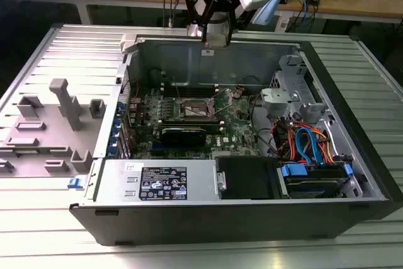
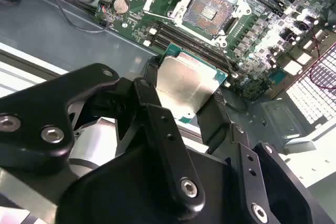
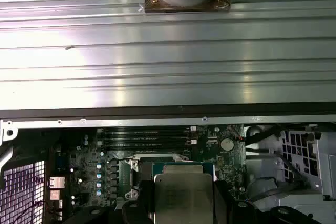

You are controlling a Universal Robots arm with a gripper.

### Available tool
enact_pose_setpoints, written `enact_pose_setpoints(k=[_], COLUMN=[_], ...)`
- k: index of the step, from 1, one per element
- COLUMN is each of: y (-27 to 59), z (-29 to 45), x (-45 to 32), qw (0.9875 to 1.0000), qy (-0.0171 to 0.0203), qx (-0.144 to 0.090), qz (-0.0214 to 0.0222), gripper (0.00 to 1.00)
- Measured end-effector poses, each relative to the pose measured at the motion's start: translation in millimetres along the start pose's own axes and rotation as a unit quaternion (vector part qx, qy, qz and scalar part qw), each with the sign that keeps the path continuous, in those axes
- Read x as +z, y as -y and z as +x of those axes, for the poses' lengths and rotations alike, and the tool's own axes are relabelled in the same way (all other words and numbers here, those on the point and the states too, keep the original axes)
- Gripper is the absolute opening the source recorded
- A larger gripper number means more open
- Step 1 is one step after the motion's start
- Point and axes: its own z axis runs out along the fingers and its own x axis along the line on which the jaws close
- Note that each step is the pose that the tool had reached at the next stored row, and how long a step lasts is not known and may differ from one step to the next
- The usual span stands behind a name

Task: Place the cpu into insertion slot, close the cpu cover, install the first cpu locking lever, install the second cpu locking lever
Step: 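Place the cpu into insertion slot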

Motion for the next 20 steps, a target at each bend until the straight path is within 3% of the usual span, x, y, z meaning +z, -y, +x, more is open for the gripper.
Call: enact_pose_setpoints(k=[6,15,20], y=[0.2,11.9,13.2], z=[0.0,-0.3,-0.4], x=[0.0,-0.7,0.5], qw=[1.0,1.0,0.999], qy=[0.0,0.0001,0.0039], qx=[0.0,0.001,0.044], qz=[0.0,0.0001,0.0009], gripper=[0.54,0.54,0.54])
